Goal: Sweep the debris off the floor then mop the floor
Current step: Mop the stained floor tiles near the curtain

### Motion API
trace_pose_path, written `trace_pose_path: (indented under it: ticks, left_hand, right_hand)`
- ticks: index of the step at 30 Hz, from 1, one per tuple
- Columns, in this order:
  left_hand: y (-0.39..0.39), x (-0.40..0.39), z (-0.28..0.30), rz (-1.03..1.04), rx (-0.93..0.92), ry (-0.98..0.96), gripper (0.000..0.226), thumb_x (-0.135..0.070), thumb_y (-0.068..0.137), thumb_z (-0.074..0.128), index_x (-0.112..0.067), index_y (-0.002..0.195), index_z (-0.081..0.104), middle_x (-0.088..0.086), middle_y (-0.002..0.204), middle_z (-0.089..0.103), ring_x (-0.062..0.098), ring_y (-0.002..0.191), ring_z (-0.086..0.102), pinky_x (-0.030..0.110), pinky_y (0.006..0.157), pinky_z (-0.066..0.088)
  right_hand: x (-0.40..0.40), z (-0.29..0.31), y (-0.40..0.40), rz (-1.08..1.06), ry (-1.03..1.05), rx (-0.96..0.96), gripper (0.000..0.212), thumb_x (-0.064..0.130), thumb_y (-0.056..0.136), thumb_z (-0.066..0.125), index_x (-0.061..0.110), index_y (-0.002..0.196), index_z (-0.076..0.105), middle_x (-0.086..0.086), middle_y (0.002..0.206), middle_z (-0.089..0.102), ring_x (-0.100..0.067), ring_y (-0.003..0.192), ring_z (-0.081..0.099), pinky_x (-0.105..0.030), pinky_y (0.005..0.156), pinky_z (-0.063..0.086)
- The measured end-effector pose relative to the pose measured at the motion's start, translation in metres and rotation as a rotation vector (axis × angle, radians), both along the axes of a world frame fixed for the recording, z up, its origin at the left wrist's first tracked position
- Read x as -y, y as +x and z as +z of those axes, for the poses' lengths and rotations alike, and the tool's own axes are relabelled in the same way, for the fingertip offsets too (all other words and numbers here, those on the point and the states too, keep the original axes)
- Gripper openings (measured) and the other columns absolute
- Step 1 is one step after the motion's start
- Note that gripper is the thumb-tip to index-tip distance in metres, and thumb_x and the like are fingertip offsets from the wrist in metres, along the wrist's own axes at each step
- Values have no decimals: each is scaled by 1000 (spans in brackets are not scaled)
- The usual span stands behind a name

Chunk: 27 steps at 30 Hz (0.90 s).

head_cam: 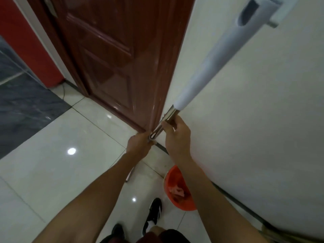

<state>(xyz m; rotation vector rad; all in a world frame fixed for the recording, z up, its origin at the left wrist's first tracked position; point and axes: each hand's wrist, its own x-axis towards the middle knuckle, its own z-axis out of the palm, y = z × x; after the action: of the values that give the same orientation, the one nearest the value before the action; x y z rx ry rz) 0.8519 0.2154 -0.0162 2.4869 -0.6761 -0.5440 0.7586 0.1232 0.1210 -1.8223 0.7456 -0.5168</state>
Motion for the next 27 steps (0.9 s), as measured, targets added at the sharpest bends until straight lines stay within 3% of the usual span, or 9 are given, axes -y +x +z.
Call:
trace_pose_path:
  ticks: [3, 6, 9, 13, 16, 21, 24, 27]
  left_hand:
    - [5, 13, 2, 110, -43, -13, 27, -48, 87, 65, -33, 109, 69, -3, 94, 72, 22, 85, 68, 33, 73, 54]
    - [7, 28, 8, 182, -104, -90, 43, -49, 77, 60, -35, 117, 68, -4, 92, 75, 22, 82, 70, 39, 77, 59]
    - [8, 48, 12, 227, -135, -149, 40, -40, 82, 71, -38, 121, 64, -7, 96, 74, 17, 82, 70, 36, 78, 60]
    - [9, 77, 22, 244, -121, -151, 29, -33, 86, 74, -30, 113, 66, -8, 85, 68, 10, 71, 61, 23, 57, 42]
    - [8, 102, 28, 257, -140, -194, 25, -29, 88, 73, -25, 111, 66, -7, 86, 69, 7, 71, 63, 19, 56, 41]
    - [8, 140, 24, 236, -160, -178, 23, -31, 89, 73, -26, 110, 64, -6, 83, 70, 12, 73, 70, 36, 71, 62]
    - [8, 158, 19, 202, -166, -202, 18, -34, 91, 71, -29, 106, 62, -6, 88, 71, 14, 68, 71, 39, 68, 63]
    - [8, 170, 17, 162, -199, -213, 30, -35, 93, 67, -31, 123, 64, -5, 104, 73, 14, 76, 72, 40, 69, 64]
  right_hand:
    - [14, 1, 18, 60, 21, 5, 18, 13, 97, 59, 11, 113, 68, 15, 90, 66, 14, 80, 61, -1, 72, 44]
    - [29, 4, 29, 102, 21, 18, 19, 14, 98, 57, 14, 114, 67, 11, 95, 69, 8, 85, 63, -5, 74, 47]
    - [47, 4, 36, 118, 58, 24, 21, 14, 99, 55, 13, 116, 67, 6, 104, 71, -1, 95, 66, -12, 82, 52]
    - [71, 7, 40, 102, 63, 64, 24, 12, 98, 55, 12, 120, 66, 4, 108, 72, -8, 101, 67, -23, 90, 54]
    - [91, 12, 41, 89, 64, 95, 23, 13, 100, 54, 10, 119, 66, 3, 107, 72, -6, 97, 67, -18, 87, 54]
    - [125, 7, 41, 83, 118, 100, 22, 16, 100, 55, 11, 118, 66, 3, 107, 73, -5, 99, 68, -14, 85, 53]
    - [144, 6, 39, 62, 146, 131, 15, 18, 100, 56, 25, 108, 66, 5, 103, 72, -5, 97, 68, -13, 81, 51]
    - [164, 4, 39, 25, 126, 131, 12, 26, 100, 56, 36, 96, 62, 2, 95, 71, -4, 89, 66, -15, 78, 51]
